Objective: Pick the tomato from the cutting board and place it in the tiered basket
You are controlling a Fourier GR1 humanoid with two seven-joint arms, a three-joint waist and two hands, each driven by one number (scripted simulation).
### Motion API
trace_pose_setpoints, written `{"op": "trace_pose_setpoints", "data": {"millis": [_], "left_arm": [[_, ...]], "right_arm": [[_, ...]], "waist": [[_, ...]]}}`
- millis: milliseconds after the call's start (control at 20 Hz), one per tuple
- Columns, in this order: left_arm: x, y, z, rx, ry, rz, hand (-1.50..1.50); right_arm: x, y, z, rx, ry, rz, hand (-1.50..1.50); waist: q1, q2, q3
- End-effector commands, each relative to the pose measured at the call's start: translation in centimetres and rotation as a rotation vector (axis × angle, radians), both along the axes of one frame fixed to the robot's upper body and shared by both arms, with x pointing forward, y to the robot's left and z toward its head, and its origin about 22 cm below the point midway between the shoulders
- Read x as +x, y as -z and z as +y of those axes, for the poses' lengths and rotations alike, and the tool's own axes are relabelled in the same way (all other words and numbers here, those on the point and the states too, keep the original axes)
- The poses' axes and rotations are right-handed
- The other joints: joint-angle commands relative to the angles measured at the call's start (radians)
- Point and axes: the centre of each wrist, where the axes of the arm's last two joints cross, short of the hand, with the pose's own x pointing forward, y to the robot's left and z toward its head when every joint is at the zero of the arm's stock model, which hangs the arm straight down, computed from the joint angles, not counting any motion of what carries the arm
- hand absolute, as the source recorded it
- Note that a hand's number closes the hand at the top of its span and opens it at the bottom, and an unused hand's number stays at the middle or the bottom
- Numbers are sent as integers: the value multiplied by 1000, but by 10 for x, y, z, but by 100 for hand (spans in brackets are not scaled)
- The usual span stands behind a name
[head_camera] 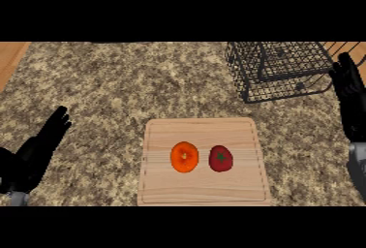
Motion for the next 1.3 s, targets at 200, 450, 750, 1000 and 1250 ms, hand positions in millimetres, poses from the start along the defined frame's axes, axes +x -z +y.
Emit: {"op": "trace_pose_setpoints", "data": {"millis": [200,450,750,1000,1250], "left_arm": [[29,-20,-46,-7,-31,-236,0],[32,-15,-80,-35,-6,-264,0],[29,-10,-95,-28,-29,-262,0],[35,-11,-109,-24,-47,-256,0],[36,-6,-119,-22,-51,-258,0]], "right_arm": [[6,-3,36,499,-375,-251,150],[-4,64,61,832,-447,-42,-150],[-37,82,-7,817,-797,-139,-150],[-44,22,-76,358,-840,-75,-150],[-38,-73,-75,-200,-894,-33,-150]], "waist": [[25,1,2],[34,15,3],[27,1,-4],[11,-5,-7],[0,-13,-11]]}}
